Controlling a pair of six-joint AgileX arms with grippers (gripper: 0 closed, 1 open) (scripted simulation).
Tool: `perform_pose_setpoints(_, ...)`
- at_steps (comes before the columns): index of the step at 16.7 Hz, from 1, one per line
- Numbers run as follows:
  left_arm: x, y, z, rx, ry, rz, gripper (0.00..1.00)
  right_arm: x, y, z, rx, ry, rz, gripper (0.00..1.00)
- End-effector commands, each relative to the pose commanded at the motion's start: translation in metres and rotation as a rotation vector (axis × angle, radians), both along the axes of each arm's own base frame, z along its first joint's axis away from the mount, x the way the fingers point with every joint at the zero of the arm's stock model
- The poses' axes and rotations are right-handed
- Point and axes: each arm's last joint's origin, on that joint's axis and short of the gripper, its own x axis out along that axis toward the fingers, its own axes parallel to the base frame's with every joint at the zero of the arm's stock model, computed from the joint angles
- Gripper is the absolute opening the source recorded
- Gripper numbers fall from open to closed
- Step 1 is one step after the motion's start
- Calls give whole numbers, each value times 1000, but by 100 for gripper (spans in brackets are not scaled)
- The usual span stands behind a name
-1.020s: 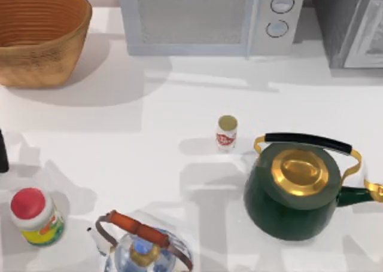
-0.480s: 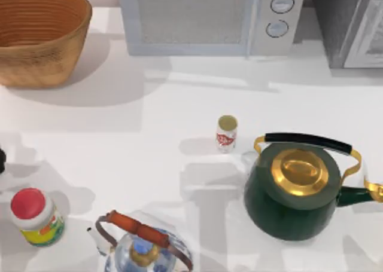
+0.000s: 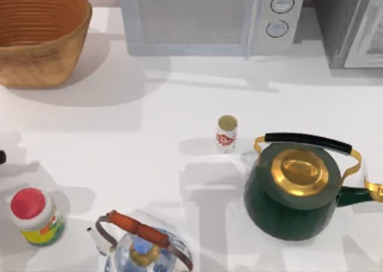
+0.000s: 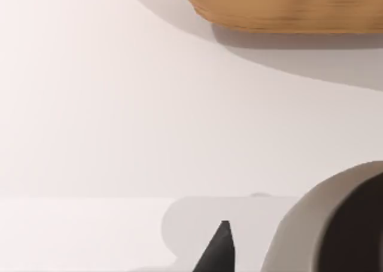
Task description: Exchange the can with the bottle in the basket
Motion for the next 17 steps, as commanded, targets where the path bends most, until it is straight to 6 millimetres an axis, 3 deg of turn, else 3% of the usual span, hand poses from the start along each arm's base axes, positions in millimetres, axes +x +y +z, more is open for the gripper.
perform_pose_setpoints(2,0,0,0,0,0,0,0,0,0,0,0,0,0,100)
perform_pose_setpoints(12,1,0,1,0,2,2,0,0,0,0,0,0,0,100)
perform_pose_setpoints(17,25,7,27,13,5,63,0,0,0,0,0,0,0,100)
